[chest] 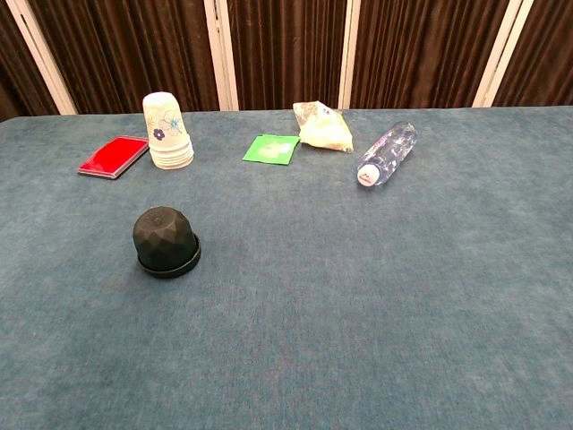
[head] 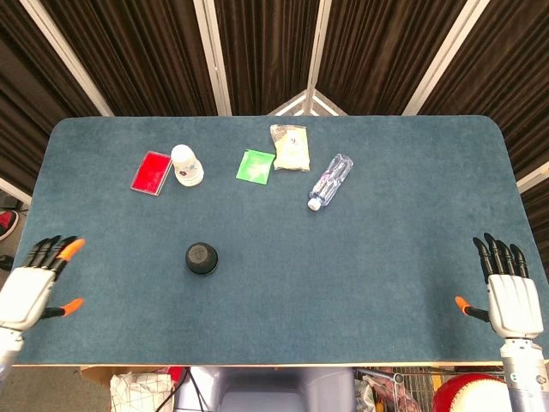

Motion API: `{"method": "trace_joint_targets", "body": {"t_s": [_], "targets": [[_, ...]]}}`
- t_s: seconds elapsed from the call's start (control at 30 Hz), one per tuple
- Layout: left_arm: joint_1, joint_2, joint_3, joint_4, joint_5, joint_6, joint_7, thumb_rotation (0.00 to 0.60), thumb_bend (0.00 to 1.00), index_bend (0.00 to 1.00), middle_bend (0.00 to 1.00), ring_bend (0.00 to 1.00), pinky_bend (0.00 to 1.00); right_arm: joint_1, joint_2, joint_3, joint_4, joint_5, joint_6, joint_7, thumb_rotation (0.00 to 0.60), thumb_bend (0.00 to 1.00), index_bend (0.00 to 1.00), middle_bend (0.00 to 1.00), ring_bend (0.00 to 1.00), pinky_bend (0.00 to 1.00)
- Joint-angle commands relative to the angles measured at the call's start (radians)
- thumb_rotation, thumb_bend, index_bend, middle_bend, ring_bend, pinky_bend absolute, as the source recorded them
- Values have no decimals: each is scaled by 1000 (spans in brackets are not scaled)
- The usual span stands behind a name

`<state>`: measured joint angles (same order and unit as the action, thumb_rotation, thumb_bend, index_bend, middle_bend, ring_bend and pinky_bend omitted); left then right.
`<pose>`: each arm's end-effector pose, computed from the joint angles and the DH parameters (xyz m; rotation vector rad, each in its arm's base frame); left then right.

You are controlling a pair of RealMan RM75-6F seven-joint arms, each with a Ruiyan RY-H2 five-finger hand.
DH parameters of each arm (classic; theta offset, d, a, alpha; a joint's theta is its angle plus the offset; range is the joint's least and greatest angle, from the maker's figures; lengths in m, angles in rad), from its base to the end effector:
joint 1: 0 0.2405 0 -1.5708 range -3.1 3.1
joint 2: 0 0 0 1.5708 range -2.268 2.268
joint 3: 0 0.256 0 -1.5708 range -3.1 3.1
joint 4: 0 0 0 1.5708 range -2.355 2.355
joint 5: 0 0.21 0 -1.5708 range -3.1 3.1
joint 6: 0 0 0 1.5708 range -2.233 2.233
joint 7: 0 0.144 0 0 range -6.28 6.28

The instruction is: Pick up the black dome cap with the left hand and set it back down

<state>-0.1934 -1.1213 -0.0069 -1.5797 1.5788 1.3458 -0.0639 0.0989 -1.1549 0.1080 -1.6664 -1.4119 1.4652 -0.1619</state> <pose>-0.2989 0.2033 0.1331 -1.6032 -0.9589 -0.9184 -0.3020 -0.1957 0.1525 1.3307 -0.8618 0.8451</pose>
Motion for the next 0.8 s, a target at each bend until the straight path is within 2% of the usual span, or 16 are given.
{"method": "trace_joint_targets", "body": {"t_s": [0.03, 0.13, 0.4, 0.63, 0.8], "targets": [[-48, -47, -21, -25, -40, -74, -23, 600, 154, 117, 107, 0, 0, 7, -7, 5, 7, 10, -11, -3, 600, 153, 42, 23, 43, 10], [-91, -82, -39, -37, -95, -161, -54, 600, 154, 116, 108, 0, 0, 10, -12, 7, 15, 16, -17, -3, 600, 152, 42, 23, 43, 11], [-160, -210, -66, 17, -173, -273, -62, 600, 149, 115, 82, 0, 0, 6, -4, 3, 22, 18, -18, 14, 600, 152, 42, 24, 43, 11], [-199, -342, -94, 102, -217, -310, -80, 600, 149, 114, 80, 0, 0, 7, -8, 6, 33, 21, -19, 23, 600, 153, 42, 23, 43, 10], [-217, -421, -119, 156, -225, -298, -117, 600, 149, 112, 85, 0, 0, 8, -5, 6, 33, 22, -22, 29, 600, 153, 42, 23, 43, 10]]}}
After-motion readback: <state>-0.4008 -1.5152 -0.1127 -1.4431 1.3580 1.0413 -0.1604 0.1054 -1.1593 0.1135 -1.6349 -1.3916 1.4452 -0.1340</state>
